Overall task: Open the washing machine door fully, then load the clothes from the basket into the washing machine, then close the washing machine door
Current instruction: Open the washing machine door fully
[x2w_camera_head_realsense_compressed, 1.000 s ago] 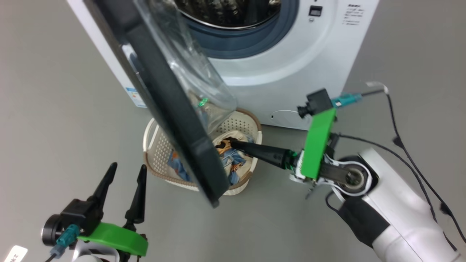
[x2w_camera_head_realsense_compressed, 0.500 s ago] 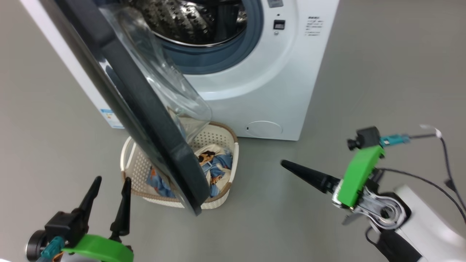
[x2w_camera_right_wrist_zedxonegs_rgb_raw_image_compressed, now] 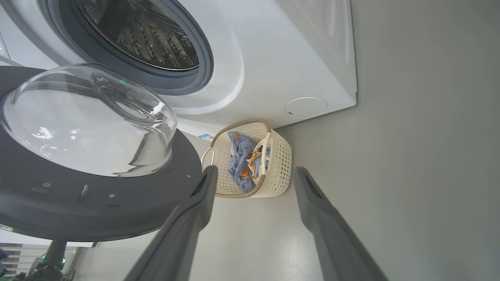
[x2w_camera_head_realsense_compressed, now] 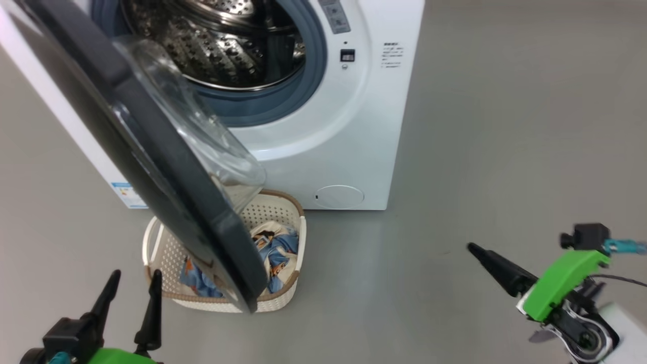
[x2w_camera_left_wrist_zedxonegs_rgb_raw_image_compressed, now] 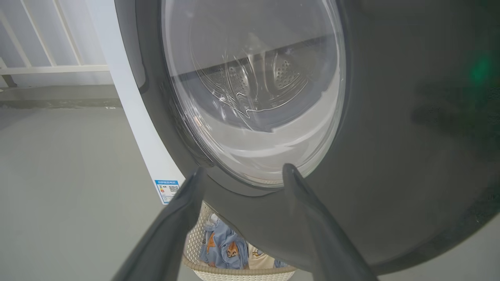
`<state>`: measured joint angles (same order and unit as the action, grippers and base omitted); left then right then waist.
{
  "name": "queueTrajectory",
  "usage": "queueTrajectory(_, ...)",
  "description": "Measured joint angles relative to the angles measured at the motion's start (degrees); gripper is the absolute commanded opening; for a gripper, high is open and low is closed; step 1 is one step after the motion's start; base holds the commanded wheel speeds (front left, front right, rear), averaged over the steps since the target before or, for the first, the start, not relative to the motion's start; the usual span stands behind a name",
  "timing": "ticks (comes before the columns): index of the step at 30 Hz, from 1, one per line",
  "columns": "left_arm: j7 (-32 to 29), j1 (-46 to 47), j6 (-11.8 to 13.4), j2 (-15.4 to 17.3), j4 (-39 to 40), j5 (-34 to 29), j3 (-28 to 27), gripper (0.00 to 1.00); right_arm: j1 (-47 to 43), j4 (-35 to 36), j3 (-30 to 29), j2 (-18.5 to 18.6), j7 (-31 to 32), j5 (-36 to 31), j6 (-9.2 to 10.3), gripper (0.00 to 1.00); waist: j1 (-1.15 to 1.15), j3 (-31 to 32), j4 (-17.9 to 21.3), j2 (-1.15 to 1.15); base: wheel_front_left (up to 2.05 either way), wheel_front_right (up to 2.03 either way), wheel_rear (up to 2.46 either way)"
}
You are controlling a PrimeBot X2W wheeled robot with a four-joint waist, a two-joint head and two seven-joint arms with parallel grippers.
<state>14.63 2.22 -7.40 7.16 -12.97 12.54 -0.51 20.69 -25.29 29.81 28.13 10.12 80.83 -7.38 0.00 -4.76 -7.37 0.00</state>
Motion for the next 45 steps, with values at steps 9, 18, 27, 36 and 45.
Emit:
queueTrajectory(9,0.0,-0.24,0.0,-0.4,0.18,-0.01,-1.07,1.0,-0.97,-3.58,5.25,2.04,-13.0,-6.44,-0.01,1.0,0.0,0.76,1.24,0.0,0.0,0.0,0.0)
queueTrajectory(18,0.0,-0.92,0.0,-0.48,0.15,-0.03,-1.27,1.0,-0.94,-7.47,8.35,2.66,-24.19,-13.21,-0.01,1.0,0.0,1.11,1.27,0.0,0.0,0.0,0.0)
queueTrajectory(27,0.0,-1.09,0.0,-0.66,0.15,-0.2,-1.72,1.0,-5.98,-2.21,-11.16,-2.74,-24.41,-32.72,-0.01,1.0,0.0,0.95,1.28,0.0,0.0,0.0,0.0)
queueTrajectory(36,0.0,-1.09,0.0,-0.66,0.19,-0.23,-1.57,1.0,-13.73,6.72,-24.58,-9.9,-24.42,-46.47,-0.01,1.0,0.0,1.12,0.99,0.0,0.0,0.0,0.0)
queueTrajectory(45,0.0,-1.07,0.0,-0.59,0.4,-1.23,-1.49,1.0,-16.9,8.64,-27.2,-12.29,-24.43,-50.23,-0.01,1.0,0.0,0.77,0.78,0.0,0.0,0.0,0.0)
